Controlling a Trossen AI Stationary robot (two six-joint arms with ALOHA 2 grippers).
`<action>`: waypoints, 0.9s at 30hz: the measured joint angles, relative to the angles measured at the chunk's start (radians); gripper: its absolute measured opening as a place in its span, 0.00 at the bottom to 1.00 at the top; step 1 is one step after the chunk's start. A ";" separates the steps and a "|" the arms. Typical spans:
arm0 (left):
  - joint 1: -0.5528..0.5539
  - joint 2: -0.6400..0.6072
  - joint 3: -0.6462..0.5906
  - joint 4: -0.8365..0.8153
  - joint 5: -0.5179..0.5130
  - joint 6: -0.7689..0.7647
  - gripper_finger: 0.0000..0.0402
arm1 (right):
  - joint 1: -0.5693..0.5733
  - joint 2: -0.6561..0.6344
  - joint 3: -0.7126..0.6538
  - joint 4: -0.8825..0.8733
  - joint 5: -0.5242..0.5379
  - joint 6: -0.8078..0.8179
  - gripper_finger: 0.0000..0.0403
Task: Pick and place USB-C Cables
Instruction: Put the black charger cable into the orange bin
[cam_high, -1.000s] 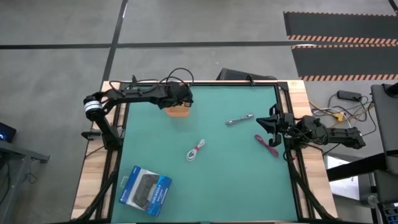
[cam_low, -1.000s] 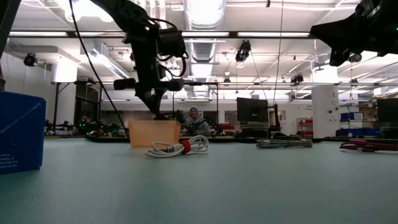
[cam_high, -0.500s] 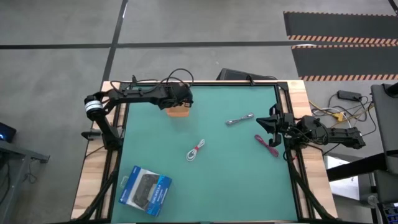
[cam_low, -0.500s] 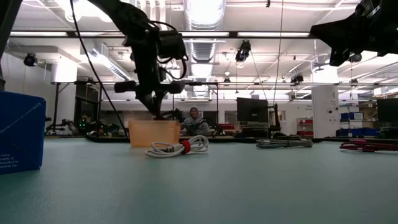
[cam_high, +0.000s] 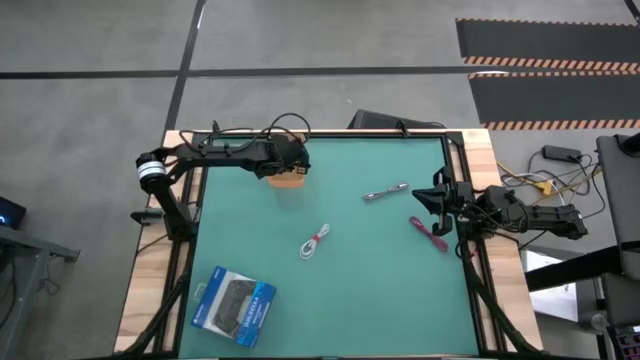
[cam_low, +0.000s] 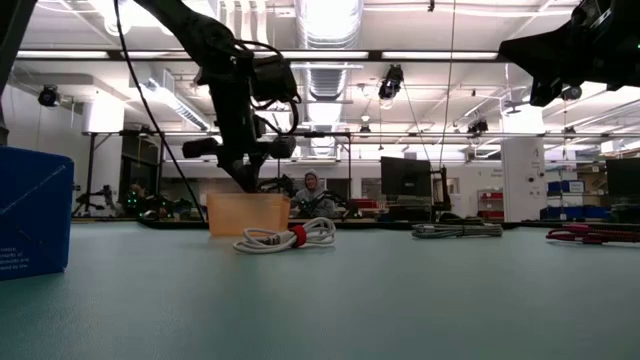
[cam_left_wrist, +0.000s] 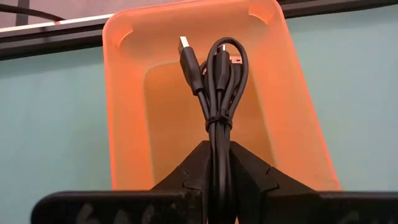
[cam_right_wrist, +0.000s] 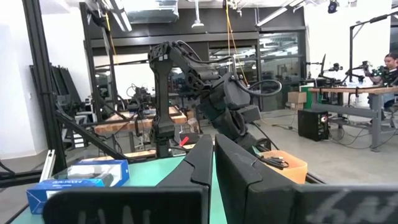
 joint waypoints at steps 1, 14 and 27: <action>0.000 0.000 0.000 0.004 0.000 0.000 0.08 | 0.000 0.000 0.000 0.001 0.000 0.000 0.02; -0.001 0.039 -0.004 0.044 -0.018 0.029 0.08 | 0.000 0.000 0.000 0.000 0.000 0.000 0.02; -0.001 0.044 -0.004 0.044 -0.018 0.029 0.08 | 0.000 0.000 0.000 -0.001 0.000 0.000 0.02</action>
